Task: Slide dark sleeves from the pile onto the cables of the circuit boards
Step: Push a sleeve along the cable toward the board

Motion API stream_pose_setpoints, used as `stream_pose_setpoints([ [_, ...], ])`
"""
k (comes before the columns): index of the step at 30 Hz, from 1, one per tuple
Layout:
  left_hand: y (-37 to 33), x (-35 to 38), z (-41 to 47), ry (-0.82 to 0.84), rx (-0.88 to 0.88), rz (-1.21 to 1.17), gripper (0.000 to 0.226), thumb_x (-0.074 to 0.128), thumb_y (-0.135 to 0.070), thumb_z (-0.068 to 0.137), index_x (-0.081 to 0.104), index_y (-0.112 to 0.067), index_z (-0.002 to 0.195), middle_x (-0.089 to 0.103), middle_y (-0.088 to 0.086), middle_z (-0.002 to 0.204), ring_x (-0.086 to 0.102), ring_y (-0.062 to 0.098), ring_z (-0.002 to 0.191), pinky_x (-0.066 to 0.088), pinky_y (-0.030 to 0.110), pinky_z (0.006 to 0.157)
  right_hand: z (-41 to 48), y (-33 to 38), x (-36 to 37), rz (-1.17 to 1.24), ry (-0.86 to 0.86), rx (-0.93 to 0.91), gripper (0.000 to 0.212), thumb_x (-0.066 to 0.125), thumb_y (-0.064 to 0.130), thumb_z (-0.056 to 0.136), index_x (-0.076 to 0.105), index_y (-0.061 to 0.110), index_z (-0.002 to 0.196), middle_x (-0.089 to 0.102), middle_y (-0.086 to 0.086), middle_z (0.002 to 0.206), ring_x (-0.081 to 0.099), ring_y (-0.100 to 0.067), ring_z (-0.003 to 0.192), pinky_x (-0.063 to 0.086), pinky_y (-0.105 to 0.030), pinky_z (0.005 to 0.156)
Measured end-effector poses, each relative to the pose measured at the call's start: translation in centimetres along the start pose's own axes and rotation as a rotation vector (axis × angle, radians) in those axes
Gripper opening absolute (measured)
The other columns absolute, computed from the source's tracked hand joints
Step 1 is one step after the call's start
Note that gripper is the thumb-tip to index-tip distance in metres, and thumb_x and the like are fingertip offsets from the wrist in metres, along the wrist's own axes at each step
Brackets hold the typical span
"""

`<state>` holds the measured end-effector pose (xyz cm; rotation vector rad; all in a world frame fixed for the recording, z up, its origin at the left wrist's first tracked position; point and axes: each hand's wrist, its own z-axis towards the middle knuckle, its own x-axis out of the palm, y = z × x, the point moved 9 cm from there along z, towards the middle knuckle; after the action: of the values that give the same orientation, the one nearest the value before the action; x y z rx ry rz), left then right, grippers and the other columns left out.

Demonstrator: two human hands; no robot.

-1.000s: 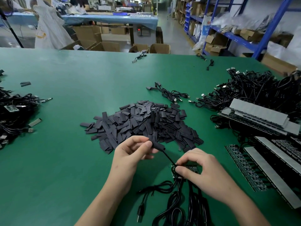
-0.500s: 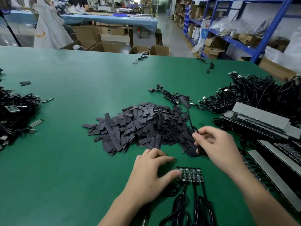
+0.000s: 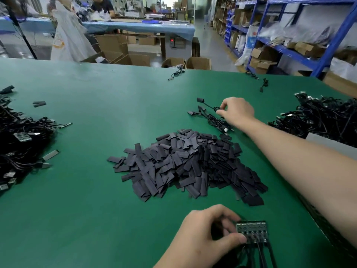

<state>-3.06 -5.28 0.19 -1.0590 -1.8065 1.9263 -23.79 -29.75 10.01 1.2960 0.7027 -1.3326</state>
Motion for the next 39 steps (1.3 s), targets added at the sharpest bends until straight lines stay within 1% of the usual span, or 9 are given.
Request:
stream_pose_setpoints([
  [4,0.3,0.0,0.2,-0.016,0.000,-0.098,0.024,0.081,-0.038,0.084,0.070,-0.031,0.103,0.076,-0.010,0.087,0.068,0.001,0.080,0.054,0.020,0.084,3.2,1.1,2.3,0.036,0.045,0.024,0.018,0.072,0.024,0.098,0.072,0.017,0.114,0.071,-0.008,0.124,0.067,-0.029,0.106,0.049,-0.033,0.080],
  [8,0.7,0.1,0.5,-0.025,0.005,-0.154,0.020,0.083,-0.030,0.084,0.071,-0.030,0.099,0.074,-0.013,0.082,0.066,0.000,0.078,0.052,0.019,0.082,2.4,1.5,3.1,0.021,0.073,-0.013,0.029,0.066,0.015,0.098,0.066,0.020,0.127,0.060,-0.012,0.140,0.061,-0.031,0.117,0.049,-0.037,0.090],
  [11,0.5,0.0,0.5,-0.035,0.008,-0.246,0.018,0.083,-0.021,0.084,0.072,-0.027,0.097,0.074,-0.008,0.080,0.064,0.005,0.073,0.052,0.021,0.078,-1.7,2.2,1.8,0.137,0.038,-0.089,0.022,0.066,0.021,0.098,0.069,0.019,0.120,0.061,-0.013,0.128,0.061,-0.030,0.111,0.048,-0.036,0.091],
  [16,-0.2,-0.9,0.2,-0.069,0.036,-0.370,0.016,0.082,-0.012,0.086,0.073,-0.017,0.099,0.070,-0.003,0.078,0.056,0.012,0.069,0.047,0.024,0.073,-14.2,1.6,-0.7,0.505,0.164,-0.137,0.008,0.068,0.030,0.098,0.075,0.028,0.100,0.075,0.009,0.097,0.065,-0.008,0.088,0.045,-0.012,0.075],
  [20,-0.6,-1.4,0.0,-0.112,0.046,-0.410,0.016,0.080,-0.008,0.087,0.072,-0.015,0.099,0.067,0.002,0.077,0.056,0.016,0.071,0.046,0.023,0.072,-24.0,-0.7,-0.4,0.826,0.417,-0.032,0.017,0.062,0.034,0.102,0.077,0.026,0.099,0.078,0.004,0.092,0.073,-0.008,0.087,0.053,-0.019,0.077],
  [24,-0.7,-1.6,-0.5,-0.155,0.032,-0.444,0.016,0.080,-0.017,0.082,0.074,-0.020,0.096,0.067,0.002,0.077,0.058,0.014,0.070,0.048,0.021,0.069,-29.2,-3.7,-0.3,1.096,0.418,0.181,0.031,0.064,0.056,0.086,0.078,0.032,0.100,0.078,0.007,0.103,0.071,-0.004,0.102,0.050,-0.023,0.086],
  [28,-0.6,-1.6,-0.9,-0.181,0.007,-0.490,0.019,0.079,-0.019,0.079,0.075,-0.021,0.097,0.069,0.002,0.078,0.060,0.013,0.069,0.049,0.025,0.070,-31.1,-3.2,0.8,1.238,0.469,0.244,0.023,0.084,0.036,0.075,0.078,0.028,0.096,0.079,-0.008,0.099,0.075,-0.017,0.082,0.058,-0.024,0.068],
  [34,-0.2,-1.5,-1.1,-0.185,-0.057,-0.463,0.021,0.082,-0.025,0.076,0.080,-0.021,0.096,0.078,0.008,0.090,0.069,0.014,0.078,0.057,0.021,0.072,-31.5,-2.4,1.8,1.240,0.412,0.279,0.021,0.087,0.031,0.073,0.081,0.028,0.093,0.080,-0.004,0.093,0.067,-0.004,0.071,0.053,-0.025,0.064],
  [39,0.0,-1.7,-1.1,-0.233,-0.066,-0.385,0.016,0.083,-0.033,0.076,0.081,-0.023,0.088,0.075,0.001,0.079,0.065,0.010,0.067,0.053,0.020,0.064,-31.5,-2.5,2.3,1.290,0.376,0.283,0.008,0.084,0.017,0.082,0.081,0.021,0.088,0.079,-0.004,0.085,0.069,-0.007,0.070,0.054,-0.020,0.061],
])
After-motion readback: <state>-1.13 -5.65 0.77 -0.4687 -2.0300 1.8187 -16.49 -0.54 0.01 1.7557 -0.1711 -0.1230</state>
